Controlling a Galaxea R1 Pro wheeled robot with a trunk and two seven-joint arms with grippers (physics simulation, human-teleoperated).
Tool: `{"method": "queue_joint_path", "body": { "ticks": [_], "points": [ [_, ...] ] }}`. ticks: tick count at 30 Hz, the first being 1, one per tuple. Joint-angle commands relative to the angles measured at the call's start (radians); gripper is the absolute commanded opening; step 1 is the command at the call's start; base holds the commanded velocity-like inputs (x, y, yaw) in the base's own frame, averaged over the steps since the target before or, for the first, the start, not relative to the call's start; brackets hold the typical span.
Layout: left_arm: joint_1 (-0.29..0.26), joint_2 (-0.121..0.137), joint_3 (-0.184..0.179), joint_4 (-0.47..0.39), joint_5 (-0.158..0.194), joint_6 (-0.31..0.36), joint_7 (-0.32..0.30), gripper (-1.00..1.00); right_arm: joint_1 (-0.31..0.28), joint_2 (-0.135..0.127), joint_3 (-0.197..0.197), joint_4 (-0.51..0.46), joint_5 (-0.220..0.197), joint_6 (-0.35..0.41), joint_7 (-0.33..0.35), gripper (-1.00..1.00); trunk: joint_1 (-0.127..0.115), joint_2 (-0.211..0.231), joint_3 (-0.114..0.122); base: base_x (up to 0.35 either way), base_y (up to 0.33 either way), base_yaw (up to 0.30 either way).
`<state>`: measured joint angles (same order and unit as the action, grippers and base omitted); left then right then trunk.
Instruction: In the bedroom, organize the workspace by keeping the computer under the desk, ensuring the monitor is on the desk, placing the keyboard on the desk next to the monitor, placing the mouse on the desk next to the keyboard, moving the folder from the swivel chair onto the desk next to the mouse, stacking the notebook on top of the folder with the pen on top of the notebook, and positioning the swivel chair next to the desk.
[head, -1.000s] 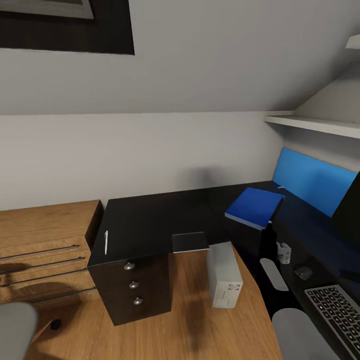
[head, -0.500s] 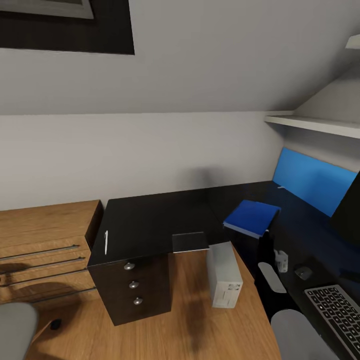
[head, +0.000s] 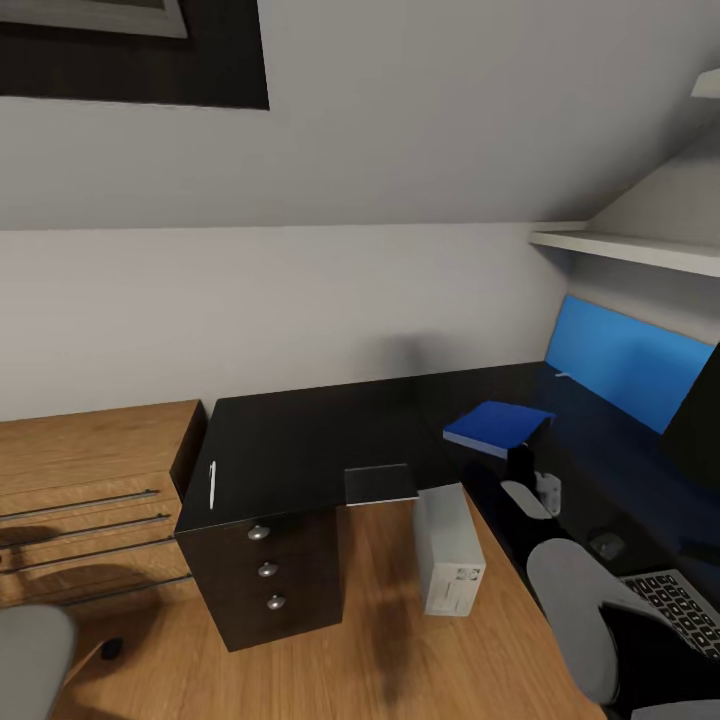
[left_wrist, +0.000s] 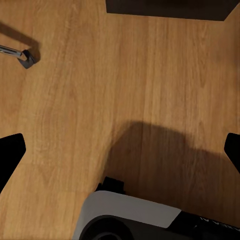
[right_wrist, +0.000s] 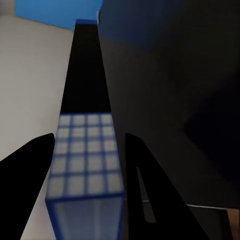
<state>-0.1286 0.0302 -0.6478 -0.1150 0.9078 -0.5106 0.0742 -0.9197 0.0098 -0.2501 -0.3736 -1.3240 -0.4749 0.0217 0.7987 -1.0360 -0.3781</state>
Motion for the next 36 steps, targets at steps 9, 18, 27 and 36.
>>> {"method": "queue_joint_path", "body": {
  "ticks": [9,18,27,36],
  "points": [
    [0.0,0.001,-0.009,-0.002,0.002,-0.003,0.007,1.0,-0.013,0.004,-0.003,0.021,-0.022,-0.024,0.006,-1.0,0.0,-0.001,-0.001,0.0,0.0,0.0],
    [0.0,0.002,-0.006,-0.003,0.002,-0.005,0.009,1.0,-0.011,0.008,-0.002,0.04,-0.03,-0.025,0.007,-1.0,0.0,-0.001,-0.001,0.0,0.0,-0.156],
    [0.0,0.002,-0.003,-0.005,0.002,-0.006,0.009,1.0,-0.011,0.012,-0.001,0.077,-0.03,-0.021,0.007,-1.0,0.0,-0.001,-0.001,0.0,0.0,-0.21],
    [0.0,0.002,-0.001,-0.005,0.002,-0.005,0.009,1.0,-0.011,0.02,-0.002,0.081,-0.03,-0.019,0.009,-1.0,0.0,-0.001,-0.001,0.124,0.0,-0.015]
  ]
}}
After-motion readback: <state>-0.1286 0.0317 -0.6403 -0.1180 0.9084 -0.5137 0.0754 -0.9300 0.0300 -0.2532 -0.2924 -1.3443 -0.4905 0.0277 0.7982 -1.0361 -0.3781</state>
